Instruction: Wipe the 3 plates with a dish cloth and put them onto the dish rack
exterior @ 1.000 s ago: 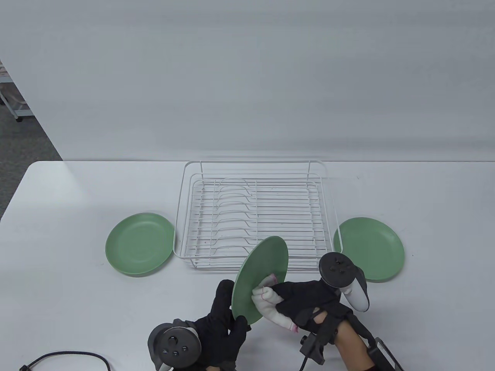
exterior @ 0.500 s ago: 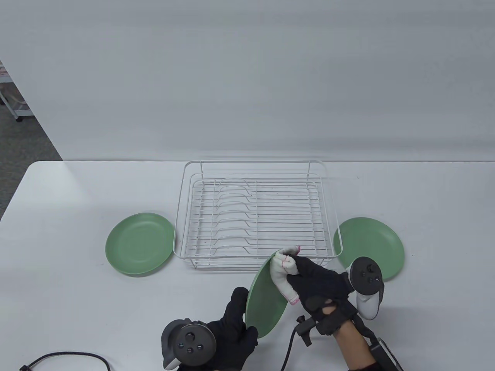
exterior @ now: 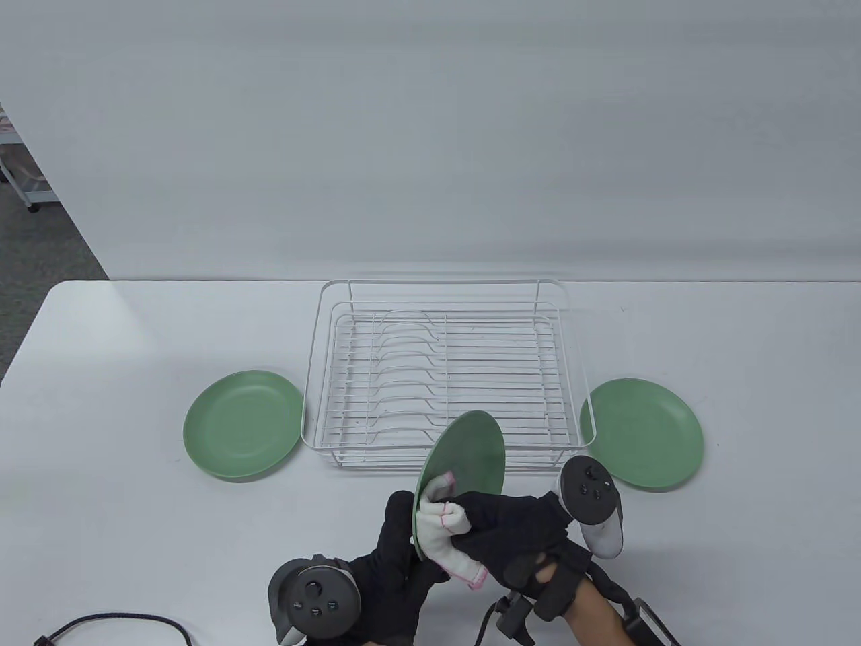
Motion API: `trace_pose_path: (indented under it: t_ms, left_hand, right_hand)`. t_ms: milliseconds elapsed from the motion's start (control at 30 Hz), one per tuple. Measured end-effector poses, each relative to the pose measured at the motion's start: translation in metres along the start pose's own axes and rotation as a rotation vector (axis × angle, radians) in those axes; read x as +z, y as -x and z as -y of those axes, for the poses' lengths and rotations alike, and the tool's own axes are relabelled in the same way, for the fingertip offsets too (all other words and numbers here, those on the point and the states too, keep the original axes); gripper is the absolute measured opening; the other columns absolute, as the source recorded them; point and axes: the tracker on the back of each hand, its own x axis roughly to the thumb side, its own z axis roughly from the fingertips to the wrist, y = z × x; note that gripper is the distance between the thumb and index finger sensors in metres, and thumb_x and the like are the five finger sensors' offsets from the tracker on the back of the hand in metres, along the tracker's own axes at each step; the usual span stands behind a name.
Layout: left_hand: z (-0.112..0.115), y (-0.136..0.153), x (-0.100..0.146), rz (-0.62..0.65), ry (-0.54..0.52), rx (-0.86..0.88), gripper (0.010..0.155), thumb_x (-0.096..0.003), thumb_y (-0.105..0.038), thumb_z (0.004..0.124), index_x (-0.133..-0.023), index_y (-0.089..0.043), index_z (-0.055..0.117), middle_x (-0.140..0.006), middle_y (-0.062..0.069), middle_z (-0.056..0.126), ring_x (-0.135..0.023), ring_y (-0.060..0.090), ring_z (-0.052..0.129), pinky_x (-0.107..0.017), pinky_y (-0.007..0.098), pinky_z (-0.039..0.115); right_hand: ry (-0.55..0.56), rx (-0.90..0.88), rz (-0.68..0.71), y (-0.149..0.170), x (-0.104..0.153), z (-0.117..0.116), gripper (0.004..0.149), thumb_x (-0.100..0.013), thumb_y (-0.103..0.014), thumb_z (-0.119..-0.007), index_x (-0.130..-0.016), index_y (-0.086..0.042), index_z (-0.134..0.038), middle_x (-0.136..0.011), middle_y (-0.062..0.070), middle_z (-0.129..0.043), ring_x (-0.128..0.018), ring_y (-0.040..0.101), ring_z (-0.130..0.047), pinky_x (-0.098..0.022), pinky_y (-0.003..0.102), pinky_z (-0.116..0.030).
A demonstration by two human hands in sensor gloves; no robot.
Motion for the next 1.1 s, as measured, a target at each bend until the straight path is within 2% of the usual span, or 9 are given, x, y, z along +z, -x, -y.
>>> trace_pose_path:
  t_ms: [100, 200, 267, 367, 500, 700, 867, 967, 1100]
  left_hand:
    - [-0.001, -0.001, 0.001, 0.004, -0.034, 0.009, 0.085, -0.048, -0.026, 0.076, -0.103, -0.009, 0.014, -0.101, 0.027, 0.049, -0.05, 0.04, 0.111, -0.034, 0.049, 0.099]
    - [-0.005, -0.001, 0.003, -0.015, -0.097, -0.02, 0.082, -0.0473, -0.025, 0.078, -0.104, -0.009, 0.021, -0.099, 0.025, 0.056, -0.044, 0.04, 0.112, -0.03, 0.051, 0.098]
    - [-0.006, -0.001, 0.004, -0.015, -0.104, -0.041, 0.08, -0.0467, -0.025, 0.079, -0.104, -0.01, 0.025, -0.098, 0.024, 0.059, -0.04, 0.04, 0.112, -0.027, 0.051, 0.098]
    - [-0.006, 0.001, 0.004, -0.034, -0.11, -0.038, 0.081, -0.0463, -0.027, 0.08, -0.104, -0.009, 0.026, -0.097, 0.025, 0.059, -0.038, 0.039, 0.112, -0.025, 0.05, 0.099]
    - [-0.006, 0.004, 0.002, -0.061, -0.096, -0.024, 0.081, -0.046, -0.028, 0.08, -0.104, -0.009, 0.026, -0.096, 0.025, 0.06, -0.036, 0.038, 0.113, -0.024, 0.049, 0.099]
    - [0.004, 0.008, -0.001, -0.1, 0.023, -0.01, 0.082, -0.0456, -0.029, 0.08, -0.104, -0.008, 0.026, -0.096, 0.024, 0.061, -0.034, 0.035, 0.114, -0.022, 0.046, 0.1]
    - [0.006, 0.012, -0.003, -0.121, 0.1, 0.006, 0.082, -0.046, -0.031, 0.079, -0.104, -0.008, 0.025, -0.096, 0.025, 0.06, -0.034, 0.033, 0.114, -0.022, 0.045, 0.101]
    - [0.004, 0.009, -0.004, -0.1, 0.113, -0.008, 0.083, -0.0463, -0.032, 0.078, -0.103, -0.008, 0.024, -0.096, 0.024, 0.059, -0.036, 0.032, 0.114, -0.023, 0.044, 0.101]
    - [0.004, 0.009, -0.003, -0.096, 0.117, -0.038, 0.083, -0.0468, -0.033, 0.077, -0.102, -0.007, 0.021, -0.098, 0.024, 0.056, -0.038, 0.031, 0.114, -0.025, 0.043, 0.101]
  right_hand:
    - [-0.059, -0.002, -0.078, 0.005, -0.002, 0.003, 0.043, -0.033, -0.02, -0.091, -0.076, -0.023, -0.094, -0.069, 0.021, -0.096, -0.045, 0.048, -0.098, -0.03, 0.057, -0.086]
    - [-0.127, 0.11, -0.206, 0.016, -0.002, 0.009, 0.043, -0.033, -0.018, -0.091, -0.076, -0.022, -0.095, -0.069, 0.023, -0.096, -0.045, 0.049, -0.097, -0.031, 0.059, -0.085]
    - [-0.116, 0.164, -0.26, 0.022, -0.001, 0.015, 0.044, -0.033, -0.018, -0.091, -0.076, -0.021, -0.095, -0.069, 0.023, -0.096, -0.045, 0.05, -0.097, -0.03, 0.059, -0.085]
    - [-0.012, 0.219, -0.326, 0.028, 0.001, 0.029, 0.044, -0.033, -0.017, -0.091, -0.076, -0.02, -0.095, -0.069, 0.024, -0.096, -0.045, 0.051, -0.096, -0.03, 0.059, -0.084]
    - [0.212, 0.247, -0.355, 0.033, 0.009, 0.053, 0.044, -0.033, -0.017, -0.091, -0.076, -0.021, -0.095, -0.071, 0.023, -0.096, -0.047, 0.051, -0.095, -0.031, 0.06, -0.084]
    - [0.417, 0.233, -0.259, 0.032, 0.015, 0.074, 0.043, -0.033, -0.018, -0.091, -0.076, -0.022, -0.095, -0.072, 0.023, -0.095, -0.048, 0.05, -0.095, -0.033, 0.059, -0.084]
    - [0.425, 0.112, -0.123, 0.036, 0.009, 0.076, 0.044, -0.033, -0.018, -0.091, -0.077, -0.022, -0.094, -0.071, 0.024, -0.095, -0.049, 0.05, -0.096, -0.034, 0.059, -0.084]
    - [0.405, 0.047, -0.056, 0.031, 0.003, 0.065, 0.044, -0.033, -0.019, -0.09, -0.077, -0.022, -0.093, -0.071, 0.023, -0.095, -0.049, 0.049, -0.097, -0.033, 0.058, -0.086]
    - [0.341, 0.017, 0.028, 0.014, -0.007, 0.033, 0.045, -0.033, -0.019, -0.09, -0.079, -0.022, -0.091, -0.072, 0.023, -0.094, -0.048, 0.049, -0.097, -0.033, 0.058, -0.086]
